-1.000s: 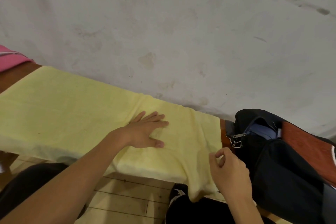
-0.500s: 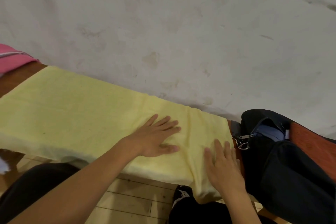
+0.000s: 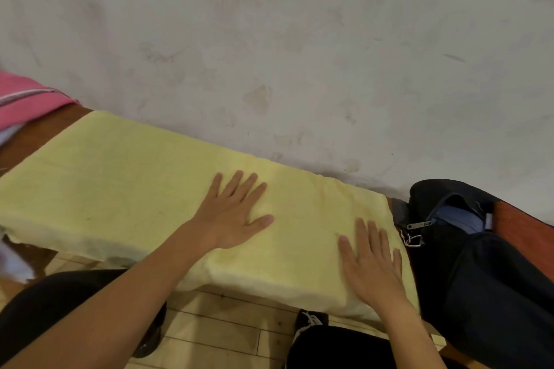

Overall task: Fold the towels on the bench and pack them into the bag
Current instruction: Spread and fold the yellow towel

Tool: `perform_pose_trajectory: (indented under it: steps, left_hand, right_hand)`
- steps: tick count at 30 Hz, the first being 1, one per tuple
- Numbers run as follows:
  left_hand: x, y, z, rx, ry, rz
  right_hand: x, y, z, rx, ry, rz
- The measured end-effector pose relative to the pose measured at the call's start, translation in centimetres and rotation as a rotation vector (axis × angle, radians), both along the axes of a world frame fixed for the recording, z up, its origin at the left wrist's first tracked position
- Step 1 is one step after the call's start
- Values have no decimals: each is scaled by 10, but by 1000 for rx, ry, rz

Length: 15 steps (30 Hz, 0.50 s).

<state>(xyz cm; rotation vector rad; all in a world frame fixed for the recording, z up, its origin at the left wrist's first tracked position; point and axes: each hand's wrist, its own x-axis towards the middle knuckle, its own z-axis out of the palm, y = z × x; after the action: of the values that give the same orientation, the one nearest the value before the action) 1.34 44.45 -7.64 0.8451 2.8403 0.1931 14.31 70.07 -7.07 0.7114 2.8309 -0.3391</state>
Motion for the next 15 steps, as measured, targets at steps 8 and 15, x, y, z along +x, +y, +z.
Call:
perform_pose_trajectory:
  steps: [8,15]
  left_hand:
    - [3,-6,4,52,9,-5]
    - [7,-20,3,-8,-21,206]
  right_hand:
    - [-4,-23,6,45,167,12]
    - [-19,-49,5,43,248,210]
